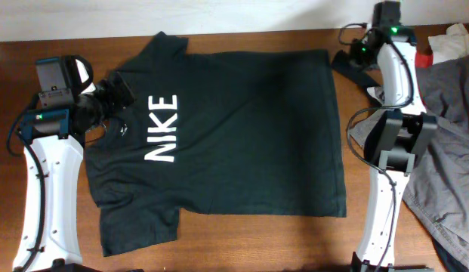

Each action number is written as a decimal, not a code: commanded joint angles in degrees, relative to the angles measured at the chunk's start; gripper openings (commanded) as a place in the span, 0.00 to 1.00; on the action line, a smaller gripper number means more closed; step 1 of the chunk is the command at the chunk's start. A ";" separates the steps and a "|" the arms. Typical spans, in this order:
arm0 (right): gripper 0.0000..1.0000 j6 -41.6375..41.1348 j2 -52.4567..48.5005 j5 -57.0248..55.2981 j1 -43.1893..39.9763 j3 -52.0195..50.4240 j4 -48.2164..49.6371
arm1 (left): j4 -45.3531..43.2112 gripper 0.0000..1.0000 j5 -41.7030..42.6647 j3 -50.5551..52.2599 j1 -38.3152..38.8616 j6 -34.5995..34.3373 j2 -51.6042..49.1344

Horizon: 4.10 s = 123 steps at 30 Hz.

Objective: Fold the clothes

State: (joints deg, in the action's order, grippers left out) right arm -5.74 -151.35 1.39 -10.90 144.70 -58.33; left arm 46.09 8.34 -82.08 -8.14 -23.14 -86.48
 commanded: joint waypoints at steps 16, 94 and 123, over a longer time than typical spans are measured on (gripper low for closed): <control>0.04 12.81 -0.85 11.67 -0.76 -3.43 -4.24 | -0.04 0.99 -0.24 -0.90 0.15 0.52 -0.09; 0.99 5.25 15.23 6.14 10.14 30.69 -25.94 | -0.04 0.99 -0.22 -0.90 0.15 0.52 -0.09; 0.99 5.25 15.23 6.14 10.14 30.69 -25.92 | -0.04 0.99 -0.22 -0.90 0.15 0.52 -0.09</control>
State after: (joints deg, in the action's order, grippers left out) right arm -0.05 -136.03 7.20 -1.02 175.22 -84.07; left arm 46.09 8.34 -82.08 -8.14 -23.14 -86.48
